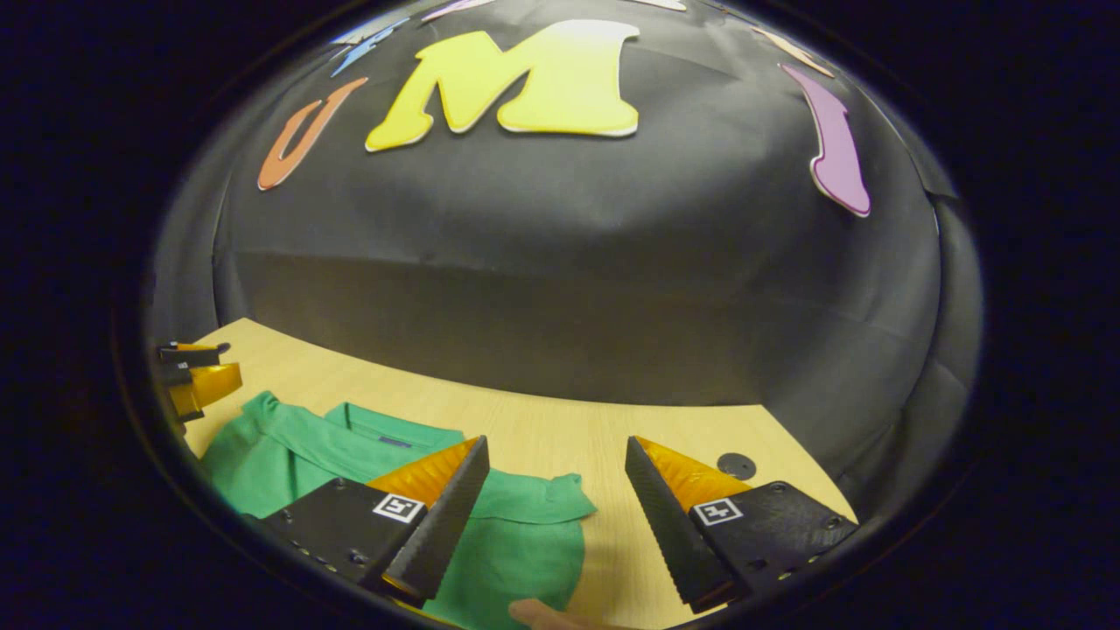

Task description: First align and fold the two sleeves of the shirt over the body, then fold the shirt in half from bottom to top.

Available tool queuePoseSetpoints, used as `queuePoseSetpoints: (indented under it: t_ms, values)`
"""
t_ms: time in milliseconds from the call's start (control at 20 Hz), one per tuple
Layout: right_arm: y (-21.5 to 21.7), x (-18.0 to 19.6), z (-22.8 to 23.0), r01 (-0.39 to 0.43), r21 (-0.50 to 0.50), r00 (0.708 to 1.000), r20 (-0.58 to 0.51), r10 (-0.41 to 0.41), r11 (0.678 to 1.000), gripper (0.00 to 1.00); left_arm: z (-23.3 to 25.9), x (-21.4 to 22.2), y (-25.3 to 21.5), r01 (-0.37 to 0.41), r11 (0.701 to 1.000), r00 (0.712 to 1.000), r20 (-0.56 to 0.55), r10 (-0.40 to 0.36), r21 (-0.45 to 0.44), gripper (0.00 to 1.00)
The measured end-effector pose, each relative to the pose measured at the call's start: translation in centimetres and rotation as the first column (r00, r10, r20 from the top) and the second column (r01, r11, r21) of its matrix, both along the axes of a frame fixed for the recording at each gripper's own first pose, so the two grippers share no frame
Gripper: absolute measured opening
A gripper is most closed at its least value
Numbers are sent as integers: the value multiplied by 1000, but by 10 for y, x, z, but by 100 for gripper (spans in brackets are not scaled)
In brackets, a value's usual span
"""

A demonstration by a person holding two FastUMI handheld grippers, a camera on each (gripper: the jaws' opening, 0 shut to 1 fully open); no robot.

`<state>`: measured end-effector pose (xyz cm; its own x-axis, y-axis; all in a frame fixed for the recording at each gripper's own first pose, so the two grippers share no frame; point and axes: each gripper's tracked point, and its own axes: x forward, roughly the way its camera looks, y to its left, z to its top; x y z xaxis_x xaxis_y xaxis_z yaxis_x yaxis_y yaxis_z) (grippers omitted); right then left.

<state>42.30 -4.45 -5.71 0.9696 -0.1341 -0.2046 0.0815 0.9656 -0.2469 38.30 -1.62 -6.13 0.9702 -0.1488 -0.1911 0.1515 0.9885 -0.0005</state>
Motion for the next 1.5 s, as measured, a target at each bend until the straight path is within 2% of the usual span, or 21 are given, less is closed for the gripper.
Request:
queuePoseSetpoints:
  t_ms: [250,400,500,550,650,800,1150,1250,1350,1500]
  values:
    - [17,-60,56,-41,18,995,90,39,999,97,35,-57,9,-11,1000,999,41,12,-18,100]
    - [27,-108,75,-75,44,990,122,69,996,98,62,-98,6,-5,1000,996,88,6,-9,100]
    - [29,-141,87,-89,34,985,154,83,995,95,73,-131,0,1,1000,993,118,-2,1,100]
    - [28,-158,90,-92,23,982,168,86,996,97,77,-149,-4,5,1000,991,135,-6,4,100]
    - [28,-191,95,-99,-4,978,182,98,995,95,86,-185,-13,6,1000,986,168,-6,1,100]
    - [29,-243,97,-121,14,974,196,116,993,95,93,-232,-27,10,1000,978,208,-9,-4,100]
    - [27,-374,111,-132,24,945,305,119,991,97,72,-334,-55,44,999,982,185,-43,-2,100]
    - [23,-407,107,-110,25,944,316,96,994,95,71,-366,-63,65,998,981,183,-65,6,100]
    - [21,-436,99,-100,18,945,314,89,995,95,77,-393,-60,54,999,976,210,-54,7,100]
    - [17,-469,85,-76,36,945,322,61,996,95,75,-419,-54,59,997,970,239,-43,-59,100]
